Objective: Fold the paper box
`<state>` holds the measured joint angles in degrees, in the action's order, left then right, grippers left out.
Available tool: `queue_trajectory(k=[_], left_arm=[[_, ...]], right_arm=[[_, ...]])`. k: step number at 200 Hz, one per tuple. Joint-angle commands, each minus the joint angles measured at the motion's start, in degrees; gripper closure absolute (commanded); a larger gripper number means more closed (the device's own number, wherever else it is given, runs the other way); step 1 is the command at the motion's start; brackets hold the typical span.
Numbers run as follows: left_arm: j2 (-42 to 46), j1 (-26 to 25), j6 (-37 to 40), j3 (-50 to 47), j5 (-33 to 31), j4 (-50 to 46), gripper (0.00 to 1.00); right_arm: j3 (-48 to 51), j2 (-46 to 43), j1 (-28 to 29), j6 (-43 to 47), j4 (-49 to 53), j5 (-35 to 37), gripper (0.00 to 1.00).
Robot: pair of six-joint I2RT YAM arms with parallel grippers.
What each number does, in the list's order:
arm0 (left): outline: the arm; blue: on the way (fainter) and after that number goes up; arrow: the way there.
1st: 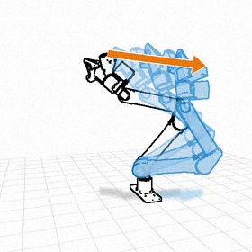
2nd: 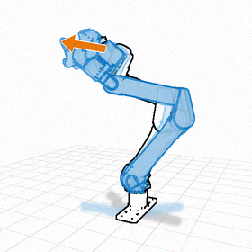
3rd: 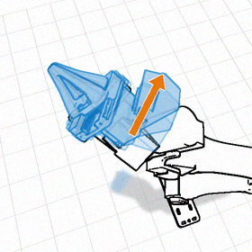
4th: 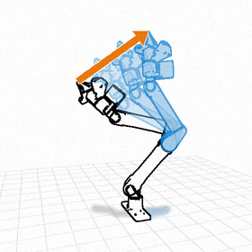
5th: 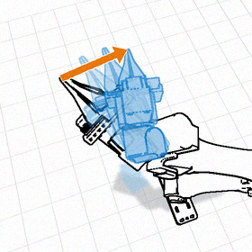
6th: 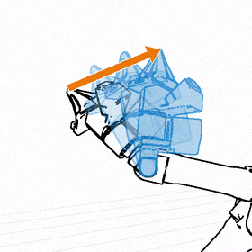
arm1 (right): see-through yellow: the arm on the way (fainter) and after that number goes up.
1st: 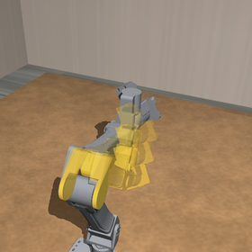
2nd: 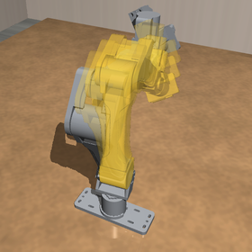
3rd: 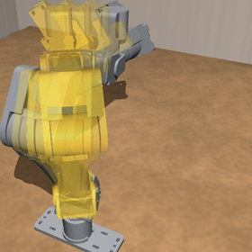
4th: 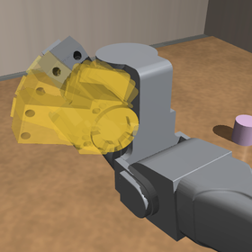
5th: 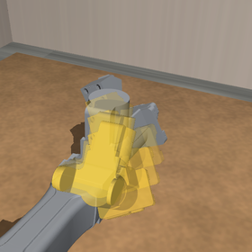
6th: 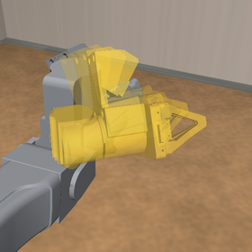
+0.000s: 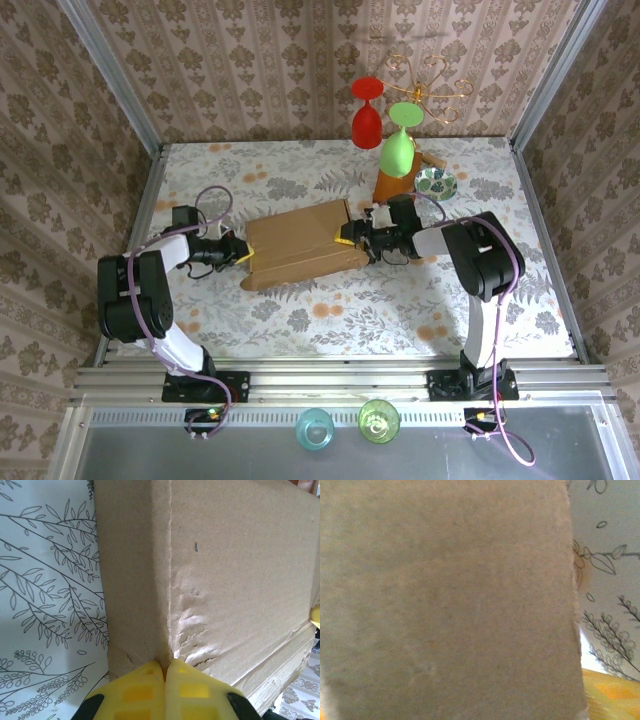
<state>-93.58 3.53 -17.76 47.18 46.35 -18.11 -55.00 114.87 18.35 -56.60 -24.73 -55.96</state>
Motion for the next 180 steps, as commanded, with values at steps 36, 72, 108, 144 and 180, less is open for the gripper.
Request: queue_trajectory(k=[36, 72, 108, 144, 180], left_arm=[[11.37, 0.82, -12.76, -4.01, -1.22, 6.52, 0.62], [20.09, 1.96, -29.00, -6.05, -4.05, 18.56, 0.48], [18.96, 2.36, -39.22, -5.01, -7.24, 15.44, 0.49], [21.60, 2.27, -46.28, -5.04, -14.63, 4.41, 0.48], [23.75, -1.59, -58.52, -6.53, -18.17, 1.10, 0.44]], right_arm=[[4.91, -0.62, 0.73, -18.35, -16.05, 4.08, 0.44], [4.60, -3.82, 0.28, -27.73, -11.67, 4.21, 0.49], [1.60, -7.65, 0.08, -35.16, 4.90, 1.23, 0.55], [1.48, -14.06, -1.79, -36.65, 20.86, -0.65, 0.56], [1.57, -17.50, -3.29, -37.49, 27.98, -2.35, 0.56]])
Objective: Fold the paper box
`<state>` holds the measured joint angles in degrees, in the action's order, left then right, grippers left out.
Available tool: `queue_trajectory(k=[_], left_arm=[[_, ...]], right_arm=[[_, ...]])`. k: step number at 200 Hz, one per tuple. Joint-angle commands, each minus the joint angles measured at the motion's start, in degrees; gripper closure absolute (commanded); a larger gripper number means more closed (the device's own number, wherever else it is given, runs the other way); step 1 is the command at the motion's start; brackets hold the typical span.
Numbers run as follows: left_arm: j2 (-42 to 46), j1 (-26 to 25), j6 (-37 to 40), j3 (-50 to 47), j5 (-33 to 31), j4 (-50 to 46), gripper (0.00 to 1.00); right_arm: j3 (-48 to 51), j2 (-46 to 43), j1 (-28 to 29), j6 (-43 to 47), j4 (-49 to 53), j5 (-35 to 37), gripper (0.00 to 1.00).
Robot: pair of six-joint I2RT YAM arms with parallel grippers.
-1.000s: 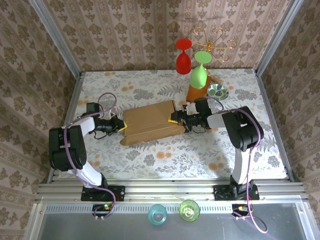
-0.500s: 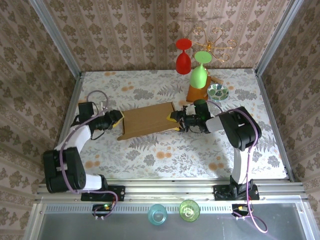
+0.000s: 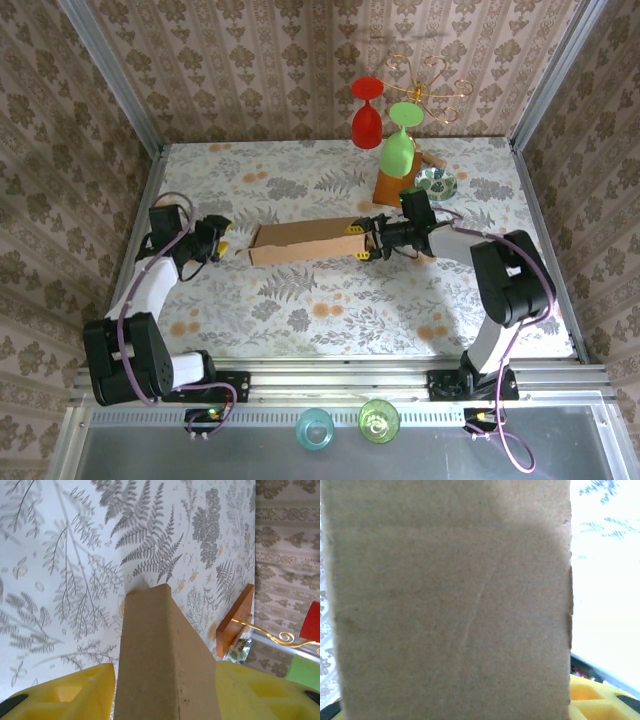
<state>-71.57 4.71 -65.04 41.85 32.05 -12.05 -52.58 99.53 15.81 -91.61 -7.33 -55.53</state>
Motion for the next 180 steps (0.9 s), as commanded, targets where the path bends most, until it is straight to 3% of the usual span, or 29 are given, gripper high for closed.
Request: queue_trajectory(k=[1, 77, 130, 180], left_arm=[[1.68, -2.95, -11.64, -1.22, -3.90, -5.07, 0.44], [-5.07, -8.79, -30.97, -2.80, 1.88, -2.97, 0.37], [-8.05, -11.36, -39.61, -4.15, 1.48, 6.98, 0.34], [-8.46, -14.74, -44.98, -4.36, 2.53, 10.51, 0.34]], right_arm=[[-0.86, -2.15, -0.81, -2.49, 10.76, -2.90, 0.56], [-3.05, -1.01, -1.82, -3.14, 14.91, -5.59, 0.56], [-3.06, -0.45, -2.33, -2.51, 17.49, -6.69, 0.57], [-3.23, -0.43, -3.21, -2.86, 18.72, -6.61, 0.57]])
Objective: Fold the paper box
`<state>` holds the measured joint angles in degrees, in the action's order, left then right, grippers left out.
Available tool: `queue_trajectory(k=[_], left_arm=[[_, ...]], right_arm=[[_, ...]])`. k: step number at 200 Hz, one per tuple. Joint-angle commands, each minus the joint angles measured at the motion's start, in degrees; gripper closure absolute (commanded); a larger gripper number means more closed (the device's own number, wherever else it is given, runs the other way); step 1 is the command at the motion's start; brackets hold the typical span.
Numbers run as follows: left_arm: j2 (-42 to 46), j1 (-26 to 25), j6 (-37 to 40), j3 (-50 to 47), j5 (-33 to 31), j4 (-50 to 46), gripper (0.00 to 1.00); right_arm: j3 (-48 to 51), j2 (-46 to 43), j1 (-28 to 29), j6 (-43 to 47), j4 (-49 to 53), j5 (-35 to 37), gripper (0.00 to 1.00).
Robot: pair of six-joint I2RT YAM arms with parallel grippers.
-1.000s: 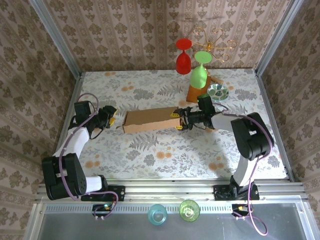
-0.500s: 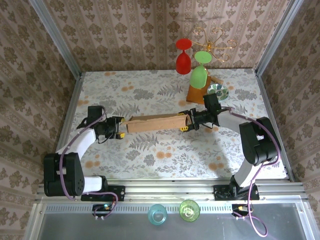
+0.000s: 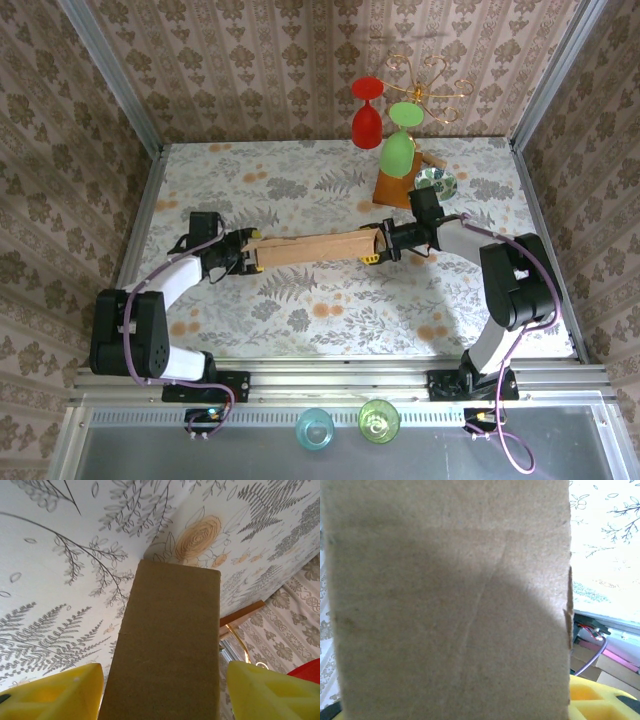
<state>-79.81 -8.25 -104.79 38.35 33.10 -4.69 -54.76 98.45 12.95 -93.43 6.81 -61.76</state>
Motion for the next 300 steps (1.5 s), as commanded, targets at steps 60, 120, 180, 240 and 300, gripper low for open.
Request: queue_trajectory(k=[60, 120, 180, 240, 300], left_arm=[[1.63, -5.01, -8.89, -2.67, 0.62, 5.37, 0.35], [2.03, -7.19, -11.07, -2.61, 0.68, 7.27, 0.35], [4.63, -8.38, -13.84, -5.04, -0.98, 7.09, 0.55], [8.34, -7.99, -14.70, -1.59, -2.76, -7.36, 0.70], [10.71, -5.03, -13.81, -0.42, -3.05, -18.27, 0.74]], right_arm=[[-2.89, 2.42, -0.52, -2.11, 3.65, -0.11, 0.57], [-3.01, 3.34, -1.00, -1.93, 3.49, -0.47, 0.57], [-2.50, 3.11, -2.22, -0.65, 3.82, -0.66, 0.51], [-7.69, -0.95, -4.04, 14.00, 20.69, 4.08, 0.28], [-10.55, -9.73, -7.91, 30.34, 34.00, 14.57, 0.23]])
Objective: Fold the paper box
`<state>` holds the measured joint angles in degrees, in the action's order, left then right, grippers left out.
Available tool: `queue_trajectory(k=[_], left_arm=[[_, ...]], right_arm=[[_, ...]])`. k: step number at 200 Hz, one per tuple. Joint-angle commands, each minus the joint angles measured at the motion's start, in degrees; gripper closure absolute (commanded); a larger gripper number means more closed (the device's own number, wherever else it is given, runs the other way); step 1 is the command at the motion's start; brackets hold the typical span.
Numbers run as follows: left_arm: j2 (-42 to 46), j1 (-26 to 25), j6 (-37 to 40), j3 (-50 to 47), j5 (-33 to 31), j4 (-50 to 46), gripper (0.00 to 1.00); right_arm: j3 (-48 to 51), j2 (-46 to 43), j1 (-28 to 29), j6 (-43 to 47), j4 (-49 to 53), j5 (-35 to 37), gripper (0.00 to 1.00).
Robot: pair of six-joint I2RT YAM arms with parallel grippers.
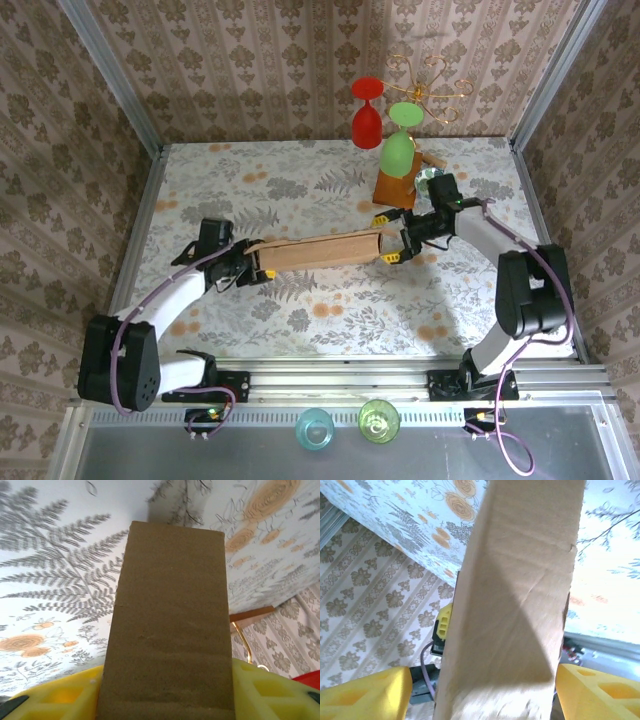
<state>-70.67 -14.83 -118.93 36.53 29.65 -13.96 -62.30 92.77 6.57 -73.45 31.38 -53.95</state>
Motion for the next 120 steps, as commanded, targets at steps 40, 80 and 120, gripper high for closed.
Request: queue_trajectory(k=[40, 80, 120], left_arm=[[1.83, 6.30, 5.74, 3.90, 1.38, -17.11, 0.74], [-1.53, 10.10, 12.76, 7.96, 2.28, -24.41, 0.74], [-4.73, 11.67, 15.59, 10.15, 2.34, -25.42, 0.73]], right_arm=[[-8.57, -11.50, -0.64, 31.87, 15.25, 20.55, 0.31], [-9.14, -18.06, 8.70, 58.38, 13.38, 34.57, 0.49], [-12.56, -15.70, 15.66, 76.44, 14.44, 40.86, 0.47]])
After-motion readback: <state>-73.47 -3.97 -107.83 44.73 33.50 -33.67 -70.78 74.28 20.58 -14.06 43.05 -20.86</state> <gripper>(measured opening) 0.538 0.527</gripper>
